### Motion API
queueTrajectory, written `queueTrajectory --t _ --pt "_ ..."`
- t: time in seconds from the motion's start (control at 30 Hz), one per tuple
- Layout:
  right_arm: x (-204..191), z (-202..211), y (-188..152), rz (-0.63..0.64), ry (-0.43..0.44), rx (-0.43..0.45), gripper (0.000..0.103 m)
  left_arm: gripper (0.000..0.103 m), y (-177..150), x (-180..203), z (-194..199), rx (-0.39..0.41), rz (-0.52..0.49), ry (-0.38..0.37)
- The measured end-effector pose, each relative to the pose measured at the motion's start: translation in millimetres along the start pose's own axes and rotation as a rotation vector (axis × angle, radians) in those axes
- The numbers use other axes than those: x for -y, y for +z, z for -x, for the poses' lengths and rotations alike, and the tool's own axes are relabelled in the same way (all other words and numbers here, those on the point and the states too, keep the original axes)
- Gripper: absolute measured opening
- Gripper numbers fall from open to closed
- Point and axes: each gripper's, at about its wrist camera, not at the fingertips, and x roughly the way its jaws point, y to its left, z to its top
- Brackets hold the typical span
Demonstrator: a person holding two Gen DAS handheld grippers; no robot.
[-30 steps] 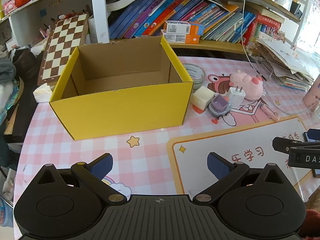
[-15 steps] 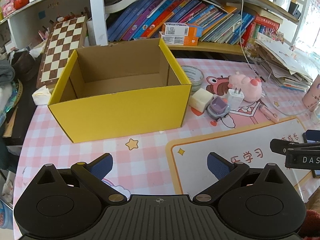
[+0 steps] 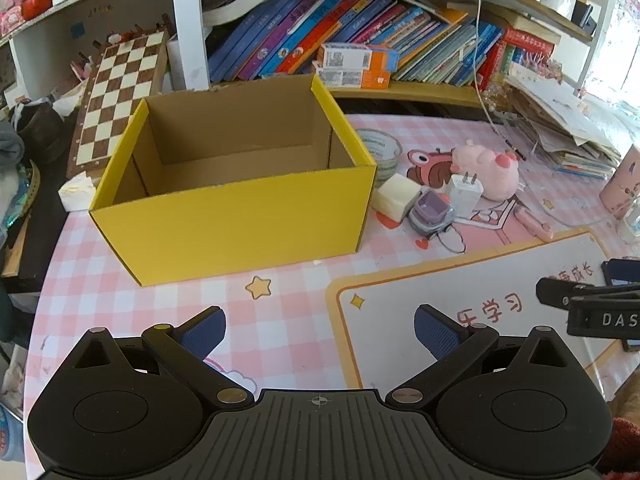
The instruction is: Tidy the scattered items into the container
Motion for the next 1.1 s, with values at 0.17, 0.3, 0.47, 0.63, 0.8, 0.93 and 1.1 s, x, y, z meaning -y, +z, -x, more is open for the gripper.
queueTrajectory --t 0.17,0.3,0.47,0.63,0.8,0.93,1.1 --pt "0 0 0 0.003 0.002 0.002 0.103 0.102 1 -1 1 0.012 0.004 -0.01" --pt "1 -1 1 0.0 0.0 0.0 0.103 0.102 2 -1 -1 0.008 0.003 -0.016" --pt "1 -3 2 0.001 0.0 0.0 0.103 0.102 4 0 -4 0.002 0.001 -0.024" --pt "2 -6 5 -0.002 0.001 -0.002 0.103 0.102 7 0 -7 -0.004 -0.003 -0.029" --pt "4 -10 7 -0.004 0.001 -0.006 0.103 0.102 10 2 -10 -0.012 -0.012 -0.028" --pt "5 -12 9 -0.006 0.002 -0.009 0.103 0.102 12 3 -13 -0.017 -0.017 -0.031" --pt "9 -16 11 -0.01 0.003 -0.014 0.103 0.102 15 6 -17 -0.021 -0.014 -0.046"
